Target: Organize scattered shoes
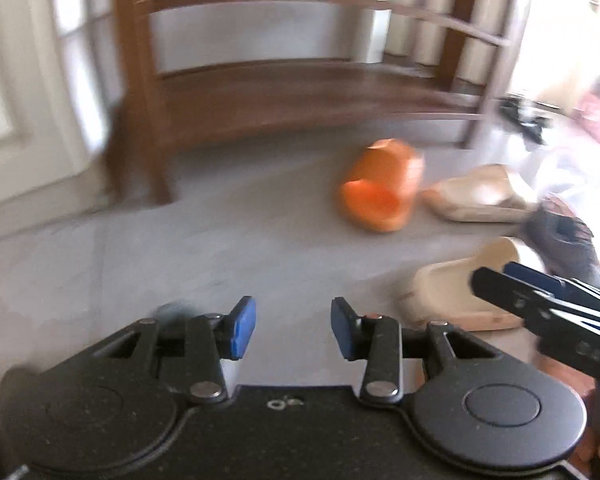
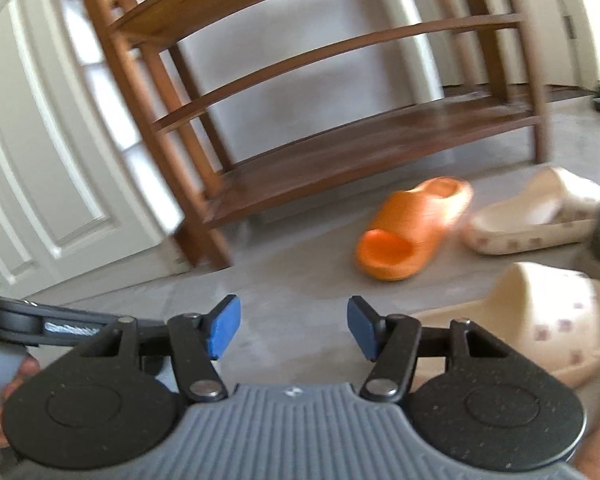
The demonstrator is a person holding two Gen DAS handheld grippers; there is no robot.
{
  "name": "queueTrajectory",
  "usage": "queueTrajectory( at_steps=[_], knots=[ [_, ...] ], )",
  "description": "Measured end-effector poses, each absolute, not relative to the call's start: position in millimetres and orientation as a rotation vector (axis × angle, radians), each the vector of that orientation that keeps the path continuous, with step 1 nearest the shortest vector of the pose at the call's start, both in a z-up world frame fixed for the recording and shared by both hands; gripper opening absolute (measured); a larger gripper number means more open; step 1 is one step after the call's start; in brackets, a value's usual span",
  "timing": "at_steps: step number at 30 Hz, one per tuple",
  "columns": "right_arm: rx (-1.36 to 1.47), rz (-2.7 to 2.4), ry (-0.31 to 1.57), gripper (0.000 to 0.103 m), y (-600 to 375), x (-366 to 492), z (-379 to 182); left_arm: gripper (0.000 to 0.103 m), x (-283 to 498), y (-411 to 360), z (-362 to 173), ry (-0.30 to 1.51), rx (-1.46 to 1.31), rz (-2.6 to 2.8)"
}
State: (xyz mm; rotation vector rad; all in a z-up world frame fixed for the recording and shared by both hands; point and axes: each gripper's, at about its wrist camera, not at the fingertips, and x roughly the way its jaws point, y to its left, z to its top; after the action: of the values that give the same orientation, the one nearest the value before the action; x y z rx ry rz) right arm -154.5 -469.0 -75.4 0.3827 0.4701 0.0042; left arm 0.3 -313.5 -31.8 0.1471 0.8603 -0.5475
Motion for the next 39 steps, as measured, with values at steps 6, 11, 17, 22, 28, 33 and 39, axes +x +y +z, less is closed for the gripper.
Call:
queueTrajectory(
  at_steps=[6,11,17,22,28,33,39],
  knots=[
    [0.379,-0.179,0.458,0.063,-513.0,-195.1,-76.3,0.04,-1.2,-381.3,-56.5,0.884,0.054,-0.855],
    [0.389,-0.339,0.473,0.063,-550.7,-235.1,-78.1,0.04,9.3,-423.2,-81.4,0.946,-0.026,-1.018],
    [0.406,-0.394,0.509,0.063,-571.9,-256.6,-85.1,0.04,28.7,-444.5,-109.3,1.0,-0.052,-1.067],
    [0.364,-0.362,0.557,0.063,-567.7,-256.6,-98.9,0.04,30.3,-441.1,-115.3,0.971,0.032,-1.083],
    [0.388,-0.324,0.575,0.063,-562.8,-243.6,-108.8,0.04,56.8,-427.8,-107.5,0.832,0.038,-0.884],
    [0.364,-0.266,0.565,0.063,-549.9,-234.5,-101.9,0.04,94.9,-424.7,-103.6,0.743,-0.019,-0.766],
    [0.336,-0.228,0.573,0.063,-546.2,-231.7,-98.0,0.04,124.4,-421.3,-138.0,0.795,-0.246,-0.728]
  ],
)
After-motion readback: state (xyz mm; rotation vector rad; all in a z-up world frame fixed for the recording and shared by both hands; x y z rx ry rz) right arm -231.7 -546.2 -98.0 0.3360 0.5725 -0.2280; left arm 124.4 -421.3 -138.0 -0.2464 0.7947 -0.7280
